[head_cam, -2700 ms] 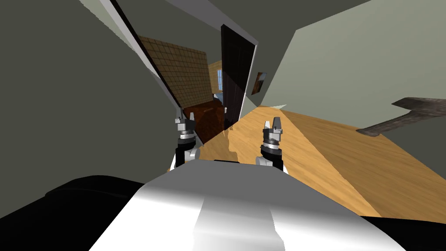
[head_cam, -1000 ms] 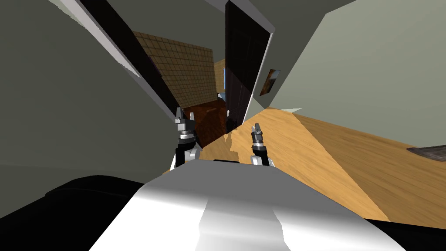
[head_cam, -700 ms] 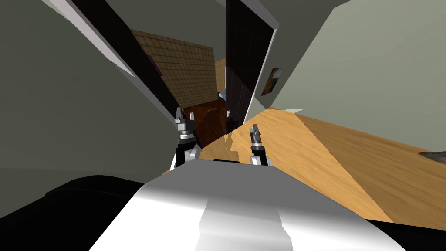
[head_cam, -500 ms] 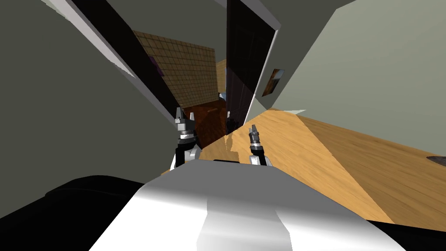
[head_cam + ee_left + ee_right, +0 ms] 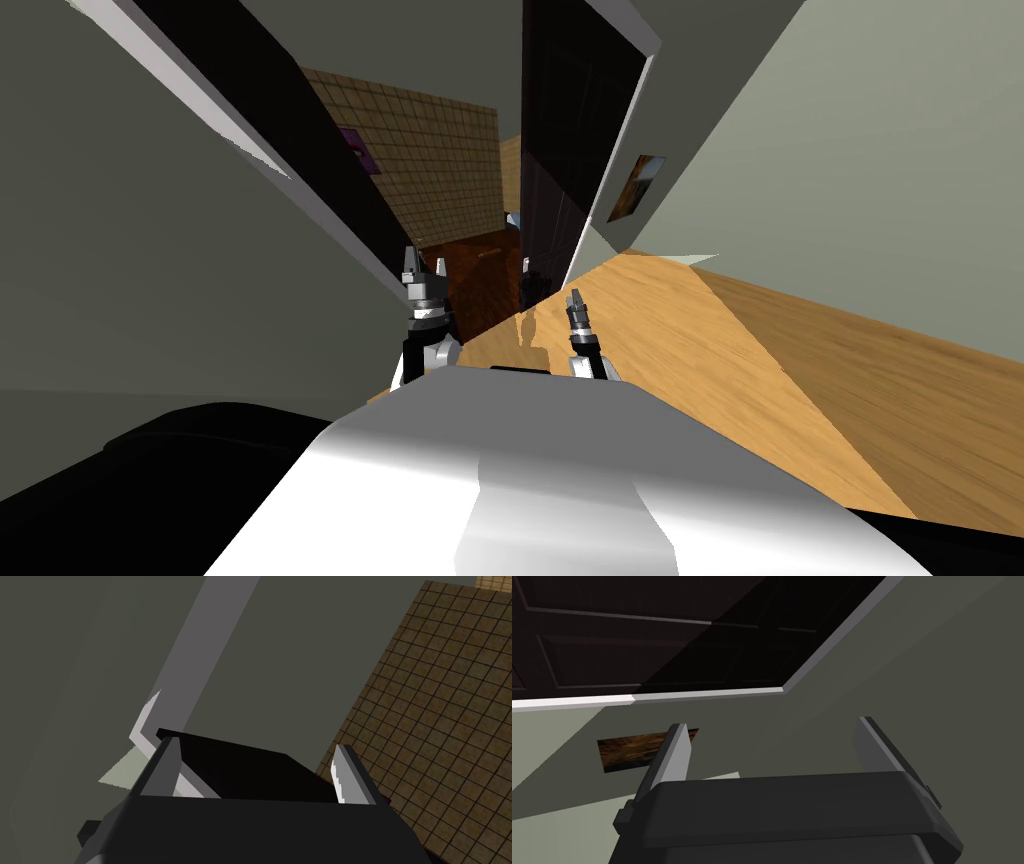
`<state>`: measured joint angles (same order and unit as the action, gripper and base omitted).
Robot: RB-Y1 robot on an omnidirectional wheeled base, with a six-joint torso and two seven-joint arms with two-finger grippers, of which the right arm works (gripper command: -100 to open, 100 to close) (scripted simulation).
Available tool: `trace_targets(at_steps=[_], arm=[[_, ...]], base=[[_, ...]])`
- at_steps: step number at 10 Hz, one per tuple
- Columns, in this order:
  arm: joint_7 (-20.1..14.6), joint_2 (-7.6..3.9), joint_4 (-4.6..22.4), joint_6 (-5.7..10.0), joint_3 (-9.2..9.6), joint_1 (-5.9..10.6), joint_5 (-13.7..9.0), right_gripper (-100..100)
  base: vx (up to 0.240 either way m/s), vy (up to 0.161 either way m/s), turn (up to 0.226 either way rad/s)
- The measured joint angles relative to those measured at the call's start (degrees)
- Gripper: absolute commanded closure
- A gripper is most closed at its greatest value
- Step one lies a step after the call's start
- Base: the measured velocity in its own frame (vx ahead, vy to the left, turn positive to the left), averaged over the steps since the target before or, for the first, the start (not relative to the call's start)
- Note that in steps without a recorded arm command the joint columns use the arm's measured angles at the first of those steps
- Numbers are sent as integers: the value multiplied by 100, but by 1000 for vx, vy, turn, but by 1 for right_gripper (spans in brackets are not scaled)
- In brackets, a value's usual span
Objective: Push the door open
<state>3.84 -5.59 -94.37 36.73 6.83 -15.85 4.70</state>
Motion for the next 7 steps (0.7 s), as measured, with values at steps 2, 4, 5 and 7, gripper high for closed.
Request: trace_targets(at_steps=[2, 4, 5, 7], arm=[[-32, -17, 228, 43, 31, 95, 8, -100], [-70, -22, 460, 71, 64, 193, 17, -100], [-95, -42, 585, 97, 72, 243, 15, -100], [-127, -42, 817, 140, 109, 328, 27, -100]], base=[[94, -41, 52], [102, -40, 55], [94, -46, 50], [91, -41, 56]])
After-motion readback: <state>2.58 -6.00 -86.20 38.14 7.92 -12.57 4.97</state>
